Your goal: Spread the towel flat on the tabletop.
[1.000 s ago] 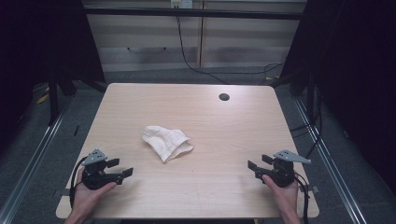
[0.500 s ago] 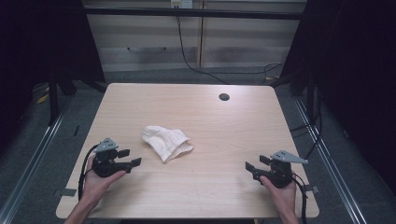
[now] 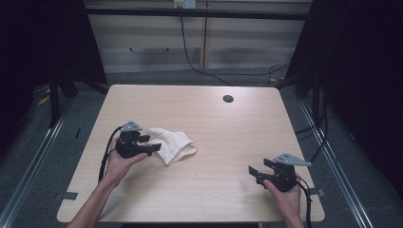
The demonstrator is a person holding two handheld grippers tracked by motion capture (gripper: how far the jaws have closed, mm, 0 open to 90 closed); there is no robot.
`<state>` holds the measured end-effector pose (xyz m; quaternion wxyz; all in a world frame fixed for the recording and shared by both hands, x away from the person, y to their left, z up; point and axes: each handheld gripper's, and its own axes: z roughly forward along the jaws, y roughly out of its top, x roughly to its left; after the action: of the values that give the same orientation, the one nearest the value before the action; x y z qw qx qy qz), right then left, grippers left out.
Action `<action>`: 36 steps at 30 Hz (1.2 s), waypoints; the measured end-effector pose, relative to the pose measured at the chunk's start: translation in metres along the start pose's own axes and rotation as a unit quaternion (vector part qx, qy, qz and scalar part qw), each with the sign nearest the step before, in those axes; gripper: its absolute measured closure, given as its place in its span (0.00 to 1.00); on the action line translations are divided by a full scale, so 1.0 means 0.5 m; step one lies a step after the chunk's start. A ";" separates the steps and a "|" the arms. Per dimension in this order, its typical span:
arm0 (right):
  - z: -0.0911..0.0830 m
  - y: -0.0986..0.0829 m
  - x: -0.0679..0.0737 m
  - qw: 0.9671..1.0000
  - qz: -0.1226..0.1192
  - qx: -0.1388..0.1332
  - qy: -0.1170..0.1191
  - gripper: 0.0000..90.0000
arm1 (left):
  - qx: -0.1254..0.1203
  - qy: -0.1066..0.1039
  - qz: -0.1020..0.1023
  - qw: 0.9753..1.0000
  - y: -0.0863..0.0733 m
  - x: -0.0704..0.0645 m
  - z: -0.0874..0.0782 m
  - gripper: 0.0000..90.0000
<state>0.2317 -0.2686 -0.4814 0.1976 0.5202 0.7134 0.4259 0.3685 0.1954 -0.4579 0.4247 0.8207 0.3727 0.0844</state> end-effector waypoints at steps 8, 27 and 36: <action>0.001 0.000 0.000 1.000 0.000 0.001 -0.004 0.29 | 0.047 -0.005 0.019 0.999 -0.006 0.002 0.067 0.49; 0.004 0.000 0.004 1.000 -0.005 0.008 0.000 0.29 | 0.060 0.048 0.055 0.995 -0.015 -0.007 0.100 0.76; 0.007 0.000 0.004 1.000 -0.008 0.009 0.000 0.29 | 0.054 0.036 0.041 0.997 -0.018 -0.007 0.098 0.81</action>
<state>0.2334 -0.2655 -0.4828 0.1958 0.5164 0.7214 0.4178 0.3835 0.1653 -0.4949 0.3628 0.8534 0.3575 0.1108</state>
